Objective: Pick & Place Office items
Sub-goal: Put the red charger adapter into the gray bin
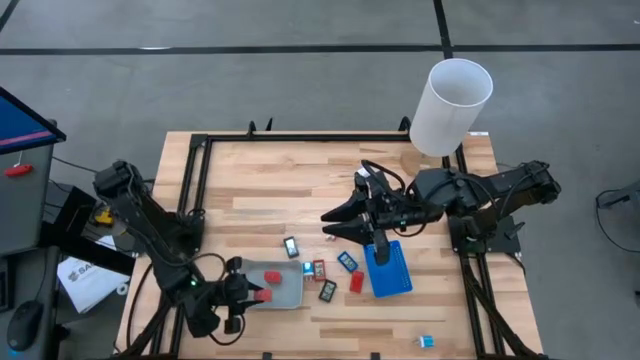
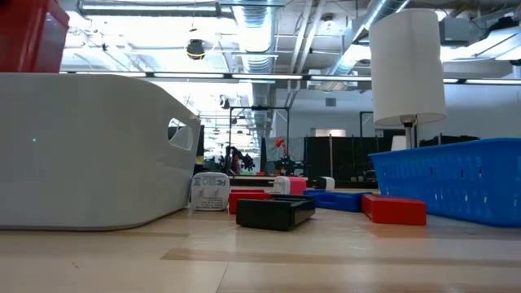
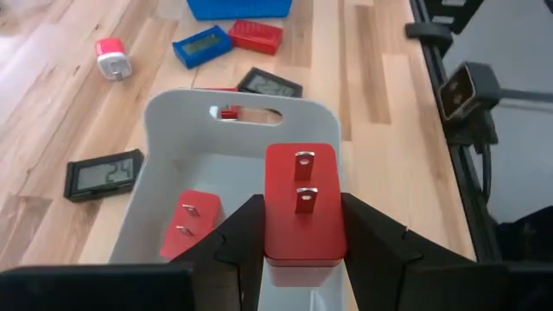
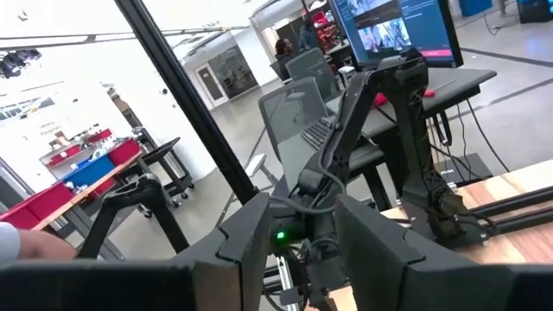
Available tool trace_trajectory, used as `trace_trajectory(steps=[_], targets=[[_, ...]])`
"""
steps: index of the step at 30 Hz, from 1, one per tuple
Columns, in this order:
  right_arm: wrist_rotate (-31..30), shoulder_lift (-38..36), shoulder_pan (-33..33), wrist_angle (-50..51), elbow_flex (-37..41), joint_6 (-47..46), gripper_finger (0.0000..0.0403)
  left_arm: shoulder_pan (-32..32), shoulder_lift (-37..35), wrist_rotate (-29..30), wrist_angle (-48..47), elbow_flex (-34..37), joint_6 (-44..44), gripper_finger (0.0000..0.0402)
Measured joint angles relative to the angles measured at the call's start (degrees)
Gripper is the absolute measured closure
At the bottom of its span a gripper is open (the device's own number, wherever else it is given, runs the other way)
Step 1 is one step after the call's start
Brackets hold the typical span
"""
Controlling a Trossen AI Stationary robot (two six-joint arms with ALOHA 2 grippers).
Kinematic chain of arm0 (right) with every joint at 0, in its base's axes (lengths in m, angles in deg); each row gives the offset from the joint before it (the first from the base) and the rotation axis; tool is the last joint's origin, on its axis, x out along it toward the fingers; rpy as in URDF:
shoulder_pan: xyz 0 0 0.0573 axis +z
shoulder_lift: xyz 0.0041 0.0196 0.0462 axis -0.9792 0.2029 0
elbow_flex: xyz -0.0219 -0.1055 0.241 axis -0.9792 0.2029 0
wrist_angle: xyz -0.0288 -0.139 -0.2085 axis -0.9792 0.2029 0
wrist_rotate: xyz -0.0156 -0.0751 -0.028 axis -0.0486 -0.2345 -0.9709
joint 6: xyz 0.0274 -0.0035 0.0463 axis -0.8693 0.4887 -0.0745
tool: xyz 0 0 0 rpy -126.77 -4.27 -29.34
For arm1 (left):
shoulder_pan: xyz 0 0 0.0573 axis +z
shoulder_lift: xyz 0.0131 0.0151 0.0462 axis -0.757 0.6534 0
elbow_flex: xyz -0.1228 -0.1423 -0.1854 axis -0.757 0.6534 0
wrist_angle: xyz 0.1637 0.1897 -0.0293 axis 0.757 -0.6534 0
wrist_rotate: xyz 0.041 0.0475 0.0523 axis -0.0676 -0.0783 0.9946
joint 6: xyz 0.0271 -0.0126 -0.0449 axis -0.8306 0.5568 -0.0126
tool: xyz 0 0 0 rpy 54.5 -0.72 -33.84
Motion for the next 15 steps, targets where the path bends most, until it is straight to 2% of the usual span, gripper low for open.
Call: trace_trajectory(steps=[3,7,12,15], targets=[[-0.92,0.07,0.45,-0.07,0.00,-0.20,0.0275,-0.01,2.25,-0.10,0.38,0.00,-0.40,0.0283],[-0.98,0.11,0.85,-0.24,0.02,-0.62,0.0275,0.30,3.15,-0.32,5.44,2.99,-0.44,0.0283],[-1.84,0.11,1.56,-1.84,0.02,-0.63,0.0275,2.67,0.64,0.05,7.14,7.14,-1.72,0.0283],[-2.27,0.11,1.88,-1.89,0.02,-0.63,0.0275,3.50,-0.64,-1.60,13.41,11.01,-3.76,0.0283]])
